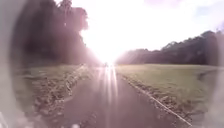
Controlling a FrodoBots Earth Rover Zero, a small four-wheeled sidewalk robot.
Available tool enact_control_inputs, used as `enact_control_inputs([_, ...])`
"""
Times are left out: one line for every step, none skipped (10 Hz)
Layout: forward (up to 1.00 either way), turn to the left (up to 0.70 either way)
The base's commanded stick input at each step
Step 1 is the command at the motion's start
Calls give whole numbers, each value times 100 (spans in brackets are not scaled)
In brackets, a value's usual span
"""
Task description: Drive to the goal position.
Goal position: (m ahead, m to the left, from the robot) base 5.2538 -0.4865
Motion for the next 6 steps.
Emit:
enact_control_inputs([85, 0])
enact_control_inputs([85, 7])
enact_control_inputs([85, 34])
enact_control_inputs([85, 34])
enact_control_inputs([85, 0])
enact_control_inputs([85, 0])
